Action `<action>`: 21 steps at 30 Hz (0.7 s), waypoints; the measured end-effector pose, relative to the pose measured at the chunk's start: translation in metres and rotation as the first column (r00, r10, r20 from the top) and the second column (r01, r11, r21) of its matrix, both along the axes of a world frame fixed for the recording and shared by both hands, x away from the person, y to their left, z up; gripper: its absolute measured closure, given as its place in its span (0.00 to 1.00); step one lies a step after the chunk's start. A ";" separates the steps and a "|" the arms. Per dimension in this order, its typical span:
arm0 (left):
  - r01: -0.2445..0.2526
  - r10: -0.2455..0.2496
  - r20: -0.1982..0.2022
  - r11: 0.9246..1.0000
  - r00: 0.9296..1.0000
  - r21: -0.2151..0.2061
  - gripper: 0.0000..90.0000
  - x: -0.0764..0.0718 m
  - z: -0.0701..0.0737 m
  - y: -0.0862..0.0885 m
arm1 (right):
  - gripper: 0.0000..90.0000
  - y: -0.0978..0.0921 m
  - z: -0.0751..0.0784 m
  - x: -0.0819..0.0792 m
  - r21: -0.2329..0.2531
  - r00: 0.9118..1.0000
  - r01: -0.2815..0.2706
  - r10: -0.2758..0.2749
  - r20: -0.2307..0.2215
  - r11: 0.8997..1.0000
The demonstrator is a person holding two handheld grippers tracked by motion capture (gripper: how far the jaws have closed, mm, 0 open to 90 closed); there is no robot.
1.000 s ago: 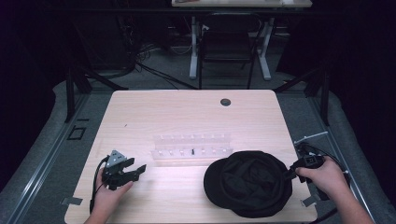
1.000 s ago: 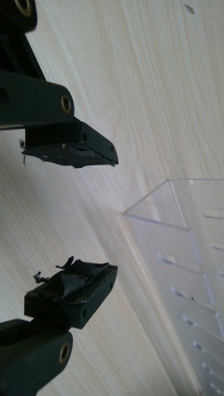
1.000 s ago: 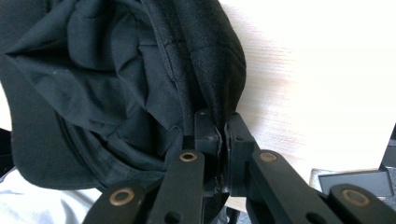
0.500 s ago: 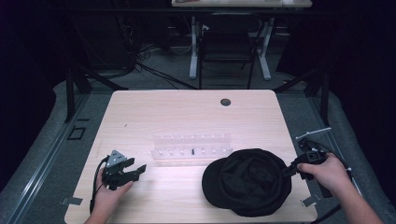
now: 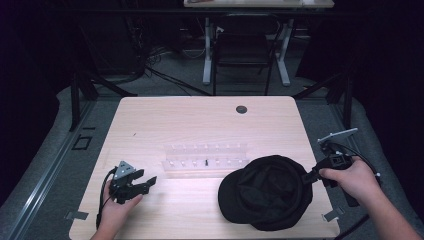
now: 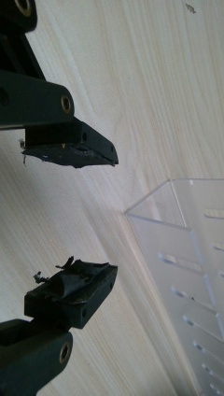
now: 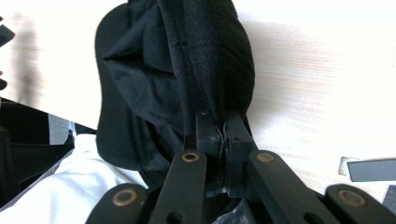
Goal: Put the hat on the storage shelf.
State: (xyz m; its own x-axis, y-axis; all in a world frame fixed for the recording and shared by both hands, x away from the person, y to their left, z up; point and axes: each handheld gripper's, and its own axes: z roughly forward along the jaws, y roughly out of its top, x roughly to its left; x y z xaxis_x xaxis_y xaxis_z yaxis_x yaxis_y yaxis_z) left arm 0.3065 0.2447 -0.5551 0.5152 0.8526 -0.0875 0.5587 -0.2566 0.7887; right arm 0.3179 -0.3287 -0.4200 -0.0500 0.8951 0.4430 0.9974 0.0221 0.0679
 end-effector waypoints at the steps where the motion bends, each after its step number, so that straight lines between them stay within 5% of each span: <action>1: 0.000 0.000 0.000 1.000 1.000 0.000 0.45 0.000 0.000 0.000 | 0.98 0.002 0.003 -0.001 -0.004 1.000 0.007 -0.007 0.005 1.000; 15: 0.000 0.000 0.001 1.000 1.000 0.006 0.45 0.000 0.001 0.001 | 0.98 0.026 0.048 0.004 0.034 0.999 -0.049 0.049 -0.002 0.998; 21: 0.001 -0.001 0.001 1.000 1.000 0.006 0.45 0.000 0.001 0.001 | 0.98 0.030 0.054 0.005 0.066 1.000 -0.023 0.023 -0.002 0.998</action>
